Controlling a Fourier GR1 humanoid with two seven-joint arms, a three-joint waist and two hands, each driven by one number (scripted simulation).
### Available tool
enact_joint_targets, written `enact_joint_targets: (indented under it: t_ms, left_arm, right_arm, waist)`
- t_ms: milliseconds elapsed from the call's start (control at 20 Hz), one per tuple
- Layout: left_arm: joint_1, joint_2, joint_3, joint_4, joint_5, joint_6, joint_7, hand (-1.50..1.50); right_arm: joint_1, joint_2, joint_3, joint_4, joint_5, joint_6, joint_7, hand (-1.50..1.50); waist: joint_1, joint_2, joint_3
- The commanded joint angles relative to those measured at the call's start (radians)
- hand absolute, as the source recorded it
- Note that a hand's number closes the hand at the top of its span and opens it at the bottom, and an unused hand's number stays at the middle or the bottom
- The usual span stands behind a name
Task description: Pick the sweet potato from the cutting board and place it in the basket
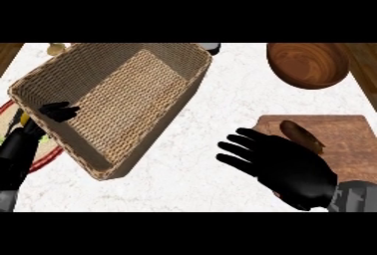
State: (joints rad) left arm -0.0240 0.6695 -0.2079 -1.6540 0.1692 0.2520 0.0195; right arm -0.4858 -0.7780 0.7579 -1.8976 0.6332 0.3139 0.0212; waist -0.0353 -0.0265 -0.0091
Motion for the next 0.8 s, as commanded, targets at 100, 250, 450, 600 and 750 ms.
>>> enact_joint_targets:
  t_ms: [100, 250, 450, 600, 750]
  left_arm:
    - [-0.063, -0.041, 0.0, 0.024, 0.011, -0.021, -0.047, 0.0]
    - [-0.064, -0.05, 0.0, -0.002, 0.003, -0.026, -0.064, 0.0]
    - [-0.137, -0.076, 0.008, 0.062, -0.003, -0.043, -0.04, 0.0]
    - [-0.122, -0.08, 0.025, 0.073, -0.012, -0.062, -0.07, 0.0]
    - [-0.148, -0.113, 0.013, 0.071, -0.027, -0.057, -0.044, 0.0]
  right_arm:
    - [-0.17, -0.119, 0.07, -0.103, 0.066, 0.386, 0.163, -1.5]
    - [-0.206, -0.06, 0.074, -0.119, 0.009, 0.568, 0.268, -1.5]
    - [-0.229, -0.007, 0.048, -0.128, -0.024, 0.73, 0.343, -1.5]
    - [-0.245, 0.009, -0.029, -0.124, -0.068, 0.82, 0.364, -1.5]
    - [-0.174, 0.008, 0.019, -0.127, 0.003, 0.774, 0.381, -1.5]
  waist:
    - [0.006, 0.016, -0.001]
    - [0.024, 0.019, 0.003]
    - [0.017, 0.025, 0.006]
    - [0.023, 0.024, 0.007]
    - [0.022, 0.026, 0.009]
